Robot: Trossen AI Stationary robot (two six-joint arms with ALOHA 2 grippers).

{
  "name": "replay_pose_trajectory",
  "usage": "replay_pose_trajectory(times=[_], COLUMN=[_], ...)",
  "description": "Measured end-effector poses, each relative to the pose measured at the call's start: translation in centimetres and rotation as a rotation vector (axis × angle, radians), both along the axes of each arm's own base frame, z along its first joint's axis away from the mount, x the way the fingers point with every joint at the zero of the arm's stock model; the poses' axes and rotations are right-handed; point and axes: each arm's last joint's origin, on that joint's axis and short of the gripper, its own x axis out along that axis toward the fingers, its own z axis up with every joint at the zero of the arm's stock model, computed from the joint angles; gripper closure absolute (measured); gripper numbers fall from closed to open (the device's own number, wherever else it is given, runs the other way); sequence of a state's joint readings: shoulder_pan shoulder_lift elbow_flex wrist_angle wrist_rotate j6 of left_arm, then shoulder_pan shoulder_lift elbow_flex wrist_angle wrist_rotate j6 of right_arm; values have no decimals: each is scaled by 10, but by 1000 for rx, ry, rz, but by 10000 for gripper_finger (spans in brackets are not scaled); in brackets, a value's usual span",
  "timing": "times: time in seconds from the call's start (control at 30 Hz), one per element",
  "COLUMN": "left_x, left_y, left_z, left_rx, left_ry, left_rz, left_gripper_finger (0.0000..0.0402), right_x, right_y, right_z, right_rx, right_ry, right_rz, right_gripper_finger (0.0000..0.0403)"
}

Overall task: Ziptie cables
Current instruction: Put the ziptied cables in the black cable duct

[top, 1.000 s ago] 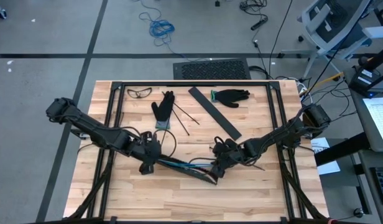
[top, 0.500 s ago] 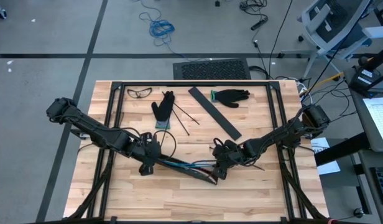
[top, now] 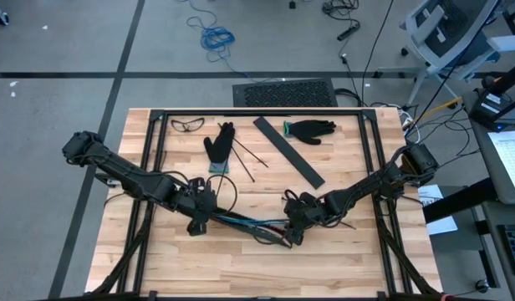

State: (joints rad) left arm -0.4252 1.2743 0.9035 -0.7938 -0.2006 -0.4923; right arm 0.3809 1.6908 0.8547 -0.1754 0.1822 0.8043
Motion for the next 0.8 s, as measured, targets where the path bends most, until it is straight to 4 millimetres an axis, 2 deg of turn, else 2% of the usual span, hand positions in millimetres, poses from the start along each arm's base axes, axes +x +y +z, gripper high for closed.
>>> replay_pose_trajectory(times=[0.17, 0.3, 0.4, 0.57, 0.8], left_x=[0, 0, 0, 0, 0], left_y=[0, 0, 0, 1, 1], left_z=[0, 0, 0, 0, 0], left_rx=[11, 12, 13, 15, 16], left_ry=[-4, -6, -5, -6, -6], left_rz=[5, 6, 6, 7, 7], left_gripper_finger=[205, 205, 205, 205, 205], right_x=[3, 6, 7, 2, -3], right_y=[1, 2, 1, -1, 0], right_z=[-10, -22, -23, -14, 6], right_rx=[1, -3, 6, 4, 117], right_ry=[20, 30, 28, 28, 8], right_rz=[-20, -50, -92, -109, -136], right_gripper_finger=[225, 256, 290, 385, 397])
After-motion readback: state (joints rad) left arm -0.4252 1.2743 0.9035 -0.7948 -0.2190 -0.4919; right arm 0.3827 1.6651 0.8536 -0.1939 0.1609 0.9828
